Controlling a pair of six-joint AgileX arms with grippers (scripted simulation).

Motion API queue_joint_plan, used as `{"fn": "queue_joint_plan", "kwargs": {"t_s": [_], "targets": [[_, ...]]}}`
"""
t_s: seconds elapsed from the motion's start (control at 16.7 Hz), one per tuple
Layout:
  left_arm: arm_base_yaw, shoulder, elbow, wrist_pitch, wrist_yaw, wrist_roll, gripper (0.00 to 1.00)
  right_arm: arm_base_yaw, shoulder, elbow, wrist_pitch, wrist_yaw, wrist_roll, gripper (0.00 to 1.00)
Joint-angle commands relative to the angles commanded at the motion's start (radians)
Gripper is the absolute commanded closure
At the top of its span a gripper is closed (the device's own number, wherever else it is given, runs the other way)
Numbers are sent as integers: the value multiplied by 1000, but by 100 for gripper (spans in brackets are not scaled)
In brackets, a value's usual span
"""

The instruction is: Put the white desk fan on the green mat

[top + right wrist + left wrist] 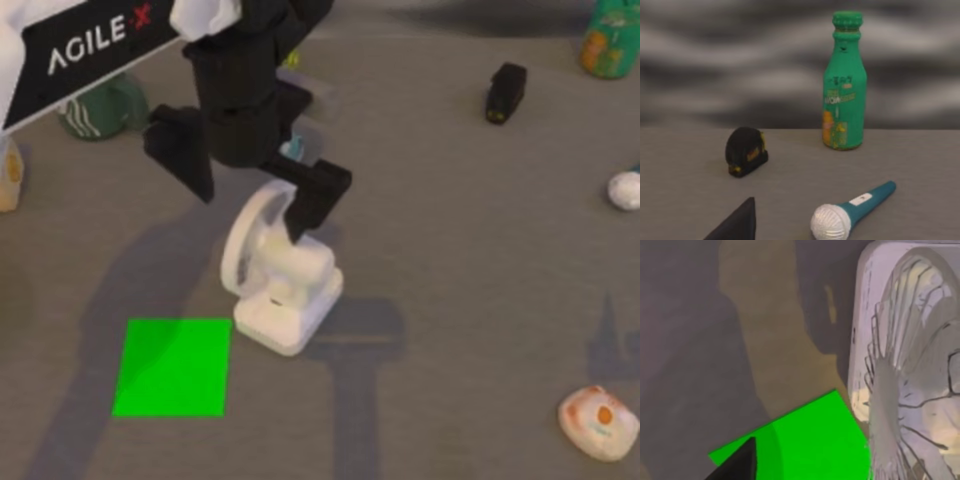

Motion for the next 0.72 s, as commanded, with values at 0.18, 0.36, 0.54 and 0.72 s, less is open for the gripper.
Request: {"fn": "queue_joint_plan", "kwargs": {"t_s": [0.18,0.36,0.54,0.72], "targets": [[0,0,0,0,0,0,30,0,0,0,0,0,0,0],[0,0,0,0,0,0,53,0,0,0,0,0,0,0],[0,0,0,0,0,0,75,0,0,0,0,0,0,0],[0,0,0,0,0,0,98,0,0,0,0,0,0,0]]}}
